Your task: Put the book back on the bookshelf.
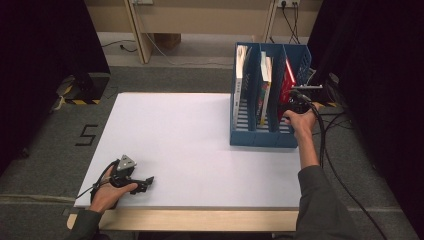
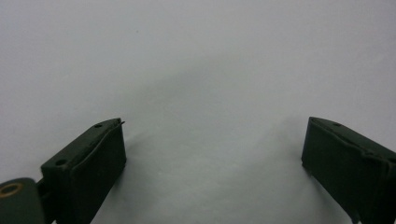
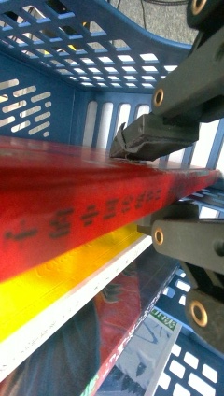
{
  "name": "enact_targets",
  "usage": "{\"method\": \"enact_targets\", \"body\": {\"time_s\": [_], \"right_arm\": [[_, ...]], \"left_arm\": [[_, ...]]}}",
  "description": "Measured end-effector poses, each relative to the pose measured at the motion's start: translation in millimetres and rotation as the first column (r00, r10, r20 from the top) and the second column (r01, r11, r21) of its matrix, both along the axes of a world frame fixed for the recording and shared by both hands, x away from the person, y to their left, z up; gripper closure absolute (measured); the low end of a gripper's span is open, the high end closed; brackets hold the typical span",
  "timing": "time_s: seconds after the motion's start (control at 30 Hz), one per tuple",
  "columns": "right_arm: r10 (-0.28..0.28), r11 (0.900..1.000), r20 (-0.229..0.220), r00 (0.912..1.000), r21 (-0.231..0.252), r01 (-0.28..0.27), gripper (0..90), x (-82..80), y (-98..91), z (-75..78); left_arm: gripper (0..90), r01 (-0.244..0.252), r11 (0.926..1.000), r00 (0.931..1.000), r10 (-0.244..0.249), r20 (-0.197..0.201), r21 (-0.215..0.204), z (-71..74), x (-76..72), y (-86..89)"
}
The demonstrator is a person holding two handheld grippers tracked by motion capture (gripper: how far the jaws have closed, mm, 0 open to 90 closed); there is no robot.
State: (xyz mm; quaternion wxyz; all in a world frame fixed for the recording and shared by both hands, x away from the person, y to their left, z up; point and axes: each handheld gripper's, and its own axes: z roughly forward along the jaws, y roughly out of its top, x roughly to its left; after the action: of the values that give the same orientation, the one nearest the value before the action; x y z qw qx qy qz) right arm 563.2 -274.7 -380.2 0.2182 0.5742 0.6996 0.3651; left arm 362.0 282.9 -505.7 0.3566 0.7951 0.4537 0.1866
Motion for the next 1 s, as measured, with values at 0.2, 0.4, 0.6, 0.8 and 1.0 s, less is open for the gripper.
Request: {"method": "enact_targets", "body": {"time_s": [0.2,0.4,0.6,0.8,1.0], "right_arm": [[0.014,0.9993,0.013,0.9998,0.035,-0.015,62.8,-4.7,-0.8,1.6],[0.03,0.9985,0.029,0.9991,0.045,-0.032,57.2,-14.5,-2.0,11.0],[0.023,0.9986,0.043,0.9988,0.047,-0.025,56.0,-24.1,-8.0,18.6],[0.027,0.9975,0.043,0.9987,0.064,-0.029,52.7,-37.3,-14.5,19.9],[0.048,0.9952,0.065,0.9967,0.082,-0.053,47.3,-51.4,-11.8,23.3]], "left_arm": [[5.3,0.001,1.0,1.0,-0.001,0.0,0.0,0.0,0.0,0.1],[5.3,0.002,1.0,1.0,-0.002,0.001,0.001,0.0,0.1,0.2],[5.3,0.001,1.0,1.0,-0.001,-0.001,-0.002,0.0,0.0,0.2],[5.3,0.001,1.0,1.0,-0.001,0.001,0.0,0.0,0.0,0.2],[5.2,0.001,1.0,1.0,-0.001,0.001,0.0,0.0,0.0,0.3]]}}
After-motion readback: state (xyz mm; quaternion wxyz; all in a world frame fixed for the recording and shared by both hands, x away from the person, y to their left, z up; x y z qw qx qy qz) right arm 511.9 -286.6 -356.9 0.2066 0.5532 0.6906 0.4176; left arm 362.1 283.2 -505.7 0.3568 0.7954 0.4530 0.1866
